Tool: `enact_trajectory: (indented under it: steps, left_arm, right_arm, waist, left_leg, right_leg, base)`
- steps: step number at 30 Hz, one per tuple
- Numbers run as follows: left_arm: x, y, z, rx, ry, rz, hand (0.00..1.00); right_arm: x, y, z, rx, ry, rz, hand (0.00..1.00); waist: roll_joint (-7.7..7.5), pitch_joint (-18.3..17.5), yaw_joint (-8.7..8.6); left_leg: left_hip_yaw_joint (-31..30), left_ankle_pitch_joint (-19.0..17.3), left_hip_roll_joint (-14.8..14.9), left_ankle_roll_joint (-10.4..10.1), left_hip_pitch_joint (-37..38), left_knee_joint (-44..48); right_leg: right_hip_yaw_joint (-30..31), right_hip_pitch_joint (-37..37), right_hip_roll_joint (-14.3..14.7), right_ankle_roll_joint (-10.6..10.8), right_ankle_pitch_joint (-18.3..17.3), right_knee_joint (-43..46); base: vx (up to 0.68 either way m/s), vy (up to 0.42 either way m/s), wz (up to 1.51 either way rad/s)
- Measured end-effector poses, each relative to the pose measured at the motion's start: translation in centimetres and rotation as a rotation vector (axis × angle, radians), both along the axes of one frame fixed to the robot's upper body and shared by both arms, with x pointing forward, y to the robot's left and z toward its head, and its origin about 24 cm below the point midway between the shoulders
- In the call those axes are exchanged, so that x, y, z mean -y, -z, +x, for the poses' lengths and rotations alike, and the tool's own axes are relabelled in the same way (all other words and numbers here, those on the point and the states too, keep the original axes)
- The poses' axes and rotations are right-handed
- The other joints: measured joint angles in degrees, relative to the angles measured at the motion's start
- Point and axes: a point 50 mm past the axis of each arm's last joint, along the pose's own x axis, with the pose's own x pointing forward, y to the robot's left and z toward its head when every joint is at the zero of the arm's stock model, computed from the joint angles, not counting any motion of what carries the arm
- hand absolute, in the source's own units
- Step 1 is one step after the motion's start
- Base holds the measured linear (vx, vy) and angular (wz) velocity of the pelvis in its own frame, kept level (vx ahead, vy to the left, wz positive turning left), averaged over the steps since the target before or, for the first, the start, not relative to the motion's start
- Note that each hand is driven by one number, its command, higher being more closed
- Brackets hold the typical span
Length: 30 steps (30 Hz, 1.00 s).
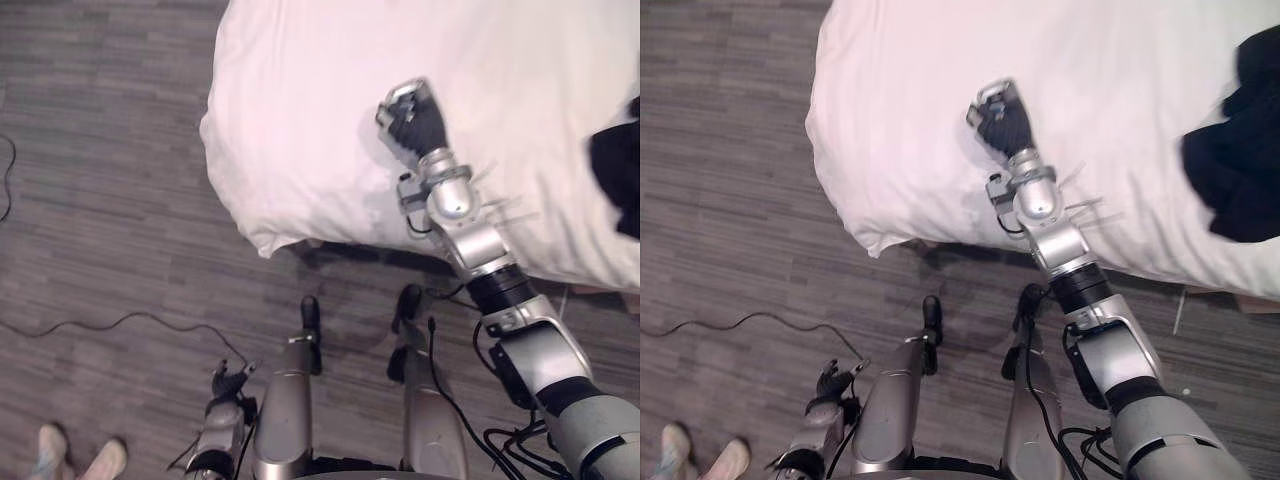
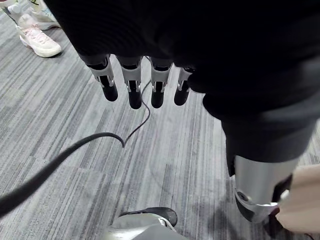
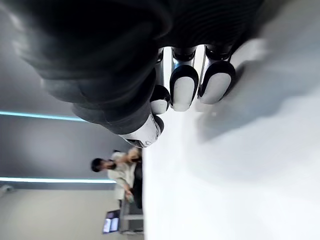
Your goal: Tidy the bed and pick cloth on bed and put in laundry
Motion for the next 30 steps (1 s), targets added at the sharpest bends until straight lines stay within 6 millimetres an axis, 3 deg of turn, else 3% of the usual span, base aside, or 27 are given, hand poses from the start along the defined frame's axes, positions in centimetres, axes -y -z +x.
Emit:
enact_trajectory:
  steps: [2,6,9,11,13,14,16,18,22,25,26,27,30]
  left_arm:
    - [0.1,-0.3,0.6,0.019,-0.002,-0.004,0.0]
    - [0.1,-0.3,0.6,0.015,0.002,0.001,0.0]
    - [0.3,-0.2,0.6,0.008,0.008,0.0,0.0]
    - [0.7,-0.3,0.8,0.012,0.041,0.009,0.0]
    - [0.6,-0.2,0.5,0.006,0.047,0.018,0.0]
    - [0.5,-0.1,0.3,0.002,0.046,0.018,0.0]
    - [0.3,0.2,-0.3,-0.017,0.042,0.022,0.0]
    - [0.0,0.6,-1.1,-0.042,0.045,0.031,0.0]
    - [0.6,0.9,-1.4,-0.068,0.08,0.033,0.0]
    - [0.4,0.7,-1.2,-0.058,0.083,0.042,0.0]
    - [0.4,0.5,-0.9,-0.044,0.085,0.046,0.0]
    - [0.5,0.2,-0.3,-0.029,0.092,0.048,0.0]
    - [0.8,-0.5,1.1,0.018,0.111,0.049,0.0]
  right_arm:
    - [-1.5,0.3,-0.8,0.026,-0.069,0.036,1.0]
    - [-4.4,4.2,-1.9,-0.059,-0.17,-0.059,1.0]
    - [-8.3,10.0,-4.4,-0.238,-0.361,-0.188,1.0]
    - [-10.0,16.4,-7.5,-0.485,-0.479,-0.265,1.0]
    - [-11.6,19.8,-10.9,-0.617,-0.617,-0.31,1.0]
    - [-12.0,19.9,-11.5,-0.625,-0.648,-0.312,1.0]
    - [-13.2,18.6,-12.1,-0.594,-0.719,-0.26,1.0]
    - [-13.9,15.6,-11.9,-0.498,-0.753,-0.129,1.0]
    - [-12.6,11.5,-9.2,-0.371,-0.663,0.013,1.0]
    - [-9.8,6.4,-5.6,-0.208,-0.493,0.109,1.0]
    - [-8.3,3.8,-4.2,-0.13,-0.414,0.152,1.0]
    - [-6.1,1.1,-3.1,-0.035,-0.318,0.197,1.0]
    - [0.0,-3.8,-1.6,0.147,-0.076,0.298,1.0]
  waist:
    - [0.11,0.15,-0.56]
    - [0.1,0.14,-0.87]
    - [0.05,0.14,-1.7]
    - [-0.2,0.19,-1.88]
    - [-1.09,0.11,-1.94]
    - [-1.42,-0.02,-1.93]
    - [-3.02,-1.02,-2.03]
    - [-5.31,-3.73,-2.08]
    - [-6.21,-5.39,-2.11]
    - [-6.02,-5.27,-2.16]
    - [-5.75,-5.11,-2.16]
    - [-4.96,-4.67,-2.14]
    - [-1.66,-2.99,-2.09]
  left_leg:
    - [0.13,-0.05,0.05,0.08,-1.26,0.4]
    - [1.01,-0.13,0.24,0.18,1.75,-0.67]
    - [1.95,-0.09,0.24,0.12,5.93,-3.03]
    - [2.2,0.03,0.18,0.0,9.87,-5.66]
    - [2.79,0.33,0.12,-0.43,13.67,-7.72]
    - [3.01,0.39,0.11,-0.53,14.62,-8.12]
    - [3.86,0.41,0.08,-0.56,17.34,-9.45]
    - [4.24,0.78,0.27,-1.09,19.35,-10.81]
    - [4.32,0.99,0.16,-1.25,20.7,-11.05]
    - [4.09,1.04,-0.08,-1.18,17.4,-8.69]
    - [3.81,0.99,-0.12,-1.11,14.8,-6.69]
    - [3.34,0.57,-0.11,-0.61,11.77,-3.98]
    - [1.61,-2.49,0.28,0.95,3.29,4.3]
  right_leg:
    - [0.27,-1.28,-0.1,-0.05,0.04,0.15]
    - [1.41,0.26,0.03,-0.08,-0.05,0.24]
    - [1.68,3.59,0.19,-0.1,-0.33,-0.74]
    - [1.37,7.26,0.24,0.23,-0.61,-2.51]
    - [1.25,10.43,0.55,0.24,-0.49,-3.89]
    - [1.32,11.3,0.72,0.16,-0.4,-4.22]
    - [1.8,13.42,1.23,0.12,-0.34,-5.33]
    - [2.3,14.8,1.82,-0.09,-0.18,-6.28]
    - [2.59,15.91,1.74,-0.13,-0.14,-6.18]
    - [2.59,12.73,0.94,0.11,-0.35,-3.63]
    - [2.55,10.61,0.51,0.13,-0.39,-2.16]
    - [2.28,8.54,0.04,0.22,-0.64,-0.63]
    - [1.31,2.08,-0.62,0.9,-2.72,5.09]
  base:
    - [-0.04,-0.008,-0.05]
    - [0.01,-0.01,-0.17]
    - [0.01,-0.011,-0.08]
    - [0.05,-0.002,0.02]
    - [0.06,0.013,-0.1]
    - [0.07,0.014,-0.2]
    - [0.06,0.011,-0.19]
    - [0.1,0.008,-0.16]
    - [0.07,0.029,-0.02]
    - [-0.03,0.033,0.1]
    - [-0.12,0.021,0.23]
    - [-0.14,0.014,0.29]
    - [-0.23,0.003,0.23]
